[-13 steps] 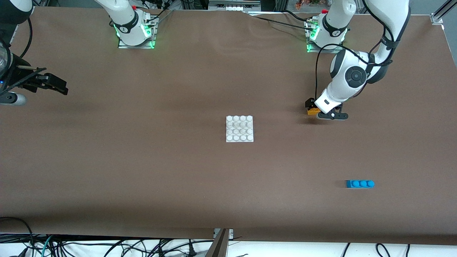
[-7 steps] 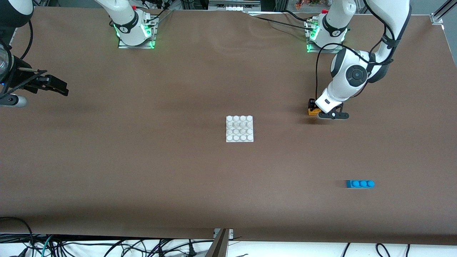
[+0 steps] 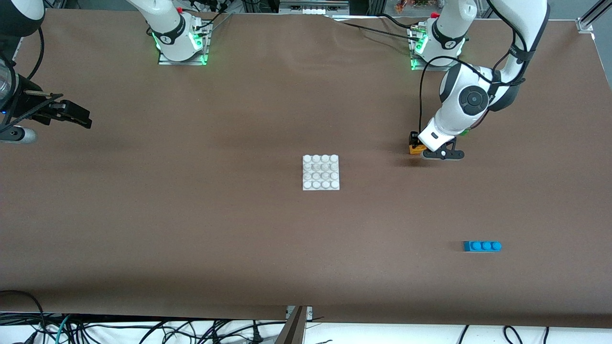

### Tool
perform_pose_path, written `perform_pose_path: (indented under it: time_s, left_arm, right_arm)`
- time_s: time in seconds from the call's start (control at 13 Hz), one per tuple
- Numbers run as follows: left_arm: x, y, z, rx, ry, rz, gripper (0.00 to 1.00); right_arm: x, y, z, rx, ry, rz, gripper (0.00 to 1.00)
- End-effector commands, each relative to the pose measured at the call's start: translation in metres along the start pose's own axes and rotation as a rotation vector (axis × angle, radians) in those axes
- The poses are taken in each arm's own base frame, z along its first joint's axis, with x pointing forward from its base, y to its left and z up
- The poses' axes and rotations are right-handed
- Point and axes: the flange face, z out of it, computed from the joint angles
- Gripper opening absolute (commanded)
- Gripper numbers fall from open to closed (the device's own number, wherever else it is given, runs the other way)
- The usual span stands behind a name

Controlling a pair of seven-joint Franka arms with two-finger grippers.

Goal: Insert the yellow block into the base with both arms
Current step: 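Close the left gripper on the yellow block and lift it, then carry the yellow block with the left gripper over the white plate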

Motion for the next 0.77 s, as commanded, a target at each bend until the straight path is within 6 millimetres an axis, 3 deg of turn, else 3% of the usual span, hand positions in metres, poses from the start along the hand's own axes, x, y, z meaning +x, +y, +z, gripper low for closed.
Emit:
perform_pose_path:
  time_s: [0.0,0.15,0.31,0.46,0.69]
  left_arm:
    - [0.024,0.024,-0.048,0.024,-0.014,0.025,0.41]
    - [0.052,0.048,-0.086,0.012,-0.007,0.050,0.41]
    - [0.081,0.080,-0.110,-0.010,-0.019,0.063,0.41]
    - [0.098,0.139,-0.115,-0.020,-0.050,0.065,0.40]
    - [0.106,0.226,-0.098,-0.036,-0.061,-0.034,0.40]
  right_arm:
    - [0.001,0.000,-0.006,0.002,0.003,0.009,0.99]
    - [0.001,0.000,-0.006,0.002,0.005,0.010,0.99]
    - [0.001,0.000,-0.006,0.002,0.005,0.009,0.99]
    - [0.001,0.000,-0.006,0.002,0.005,0.009,0.99]
    - [0.001,0.000,-0.006,0.002,0.006,0.010,0.99]
